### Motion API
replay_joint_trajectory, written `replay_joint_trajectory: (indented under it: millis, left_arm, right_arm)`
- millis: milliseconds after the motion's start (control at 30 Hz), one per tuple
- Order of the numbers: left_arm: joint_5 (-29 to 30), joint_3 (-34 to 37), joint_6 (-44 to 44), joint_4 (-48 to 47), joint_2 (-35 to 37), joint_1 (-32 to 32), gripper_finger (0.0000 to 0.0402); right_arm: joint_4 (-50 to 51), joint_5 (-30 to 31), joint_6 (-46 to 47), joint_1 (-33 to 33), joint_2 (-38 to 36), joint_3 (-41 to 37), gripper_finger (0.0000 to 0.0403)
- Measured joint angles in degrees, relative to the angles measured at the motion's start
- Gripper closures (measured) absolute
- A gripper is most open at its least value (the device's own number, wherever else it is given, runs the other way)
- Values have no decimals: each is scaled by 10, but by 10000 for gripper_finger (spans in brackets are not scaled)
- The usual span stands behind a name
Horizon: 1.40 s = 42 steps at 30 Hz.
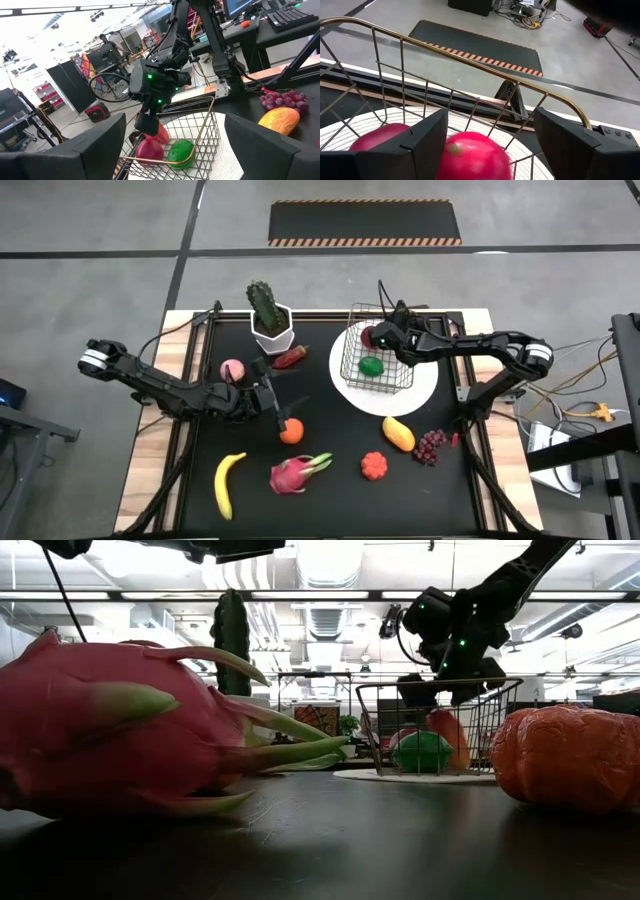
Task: Build produce basket
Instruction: Put the red mango into the wire basket, then put the peach into the wire basket
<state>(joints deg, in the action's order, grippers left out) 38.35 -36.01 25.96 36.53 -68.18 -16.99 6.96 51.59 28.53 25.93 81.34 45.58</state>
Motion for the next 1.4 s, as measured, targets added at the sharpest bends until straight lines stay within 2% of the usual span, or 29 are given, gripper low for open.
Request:
replay_joint_trajectory:
  millis: [267,500,600,733,833,967,1100,1200,1300,1400]
  left_arm:
    - [0,0,0,0,0,0,81]
    - [0,0,0,0,0,0,81]
    - [0,0,0,0,0,0,81]
    - [0,0,-1,0,0,0,81]
    - [0,0,-14,0,-3,0,81]
    - [0,0,-24,1,-10,0,81]
    - [0,0,-82,-3,-23,0,81]
    - [0,0,-168,-65,-30,-4,81]
    - [0,-6,-289,-193,-28,-8,81]
    - [-10,-37,-448,-386,-10,-10,81]
  right_arm:
    - [0,-6,-7,0,-11,0,120]
    - [5,-13,-57,-3,-70,11,120]
    - [7,-49,-87,-14,-107,20,120]
    - [9,-128,-133,-43,-159,28,121]
    - [12,-185,-157,-80,-198,28,127]
    - [21,-217,-182,-149,-244,28,139]
    - [35,-221,-222,-236,-275,28,151]
    - [46,-221,-247,-304,-285,26,160]
    - [49,-221,-272,-362,-285,21,166]
    - [48,-221,-292,-405,-280,19,169]
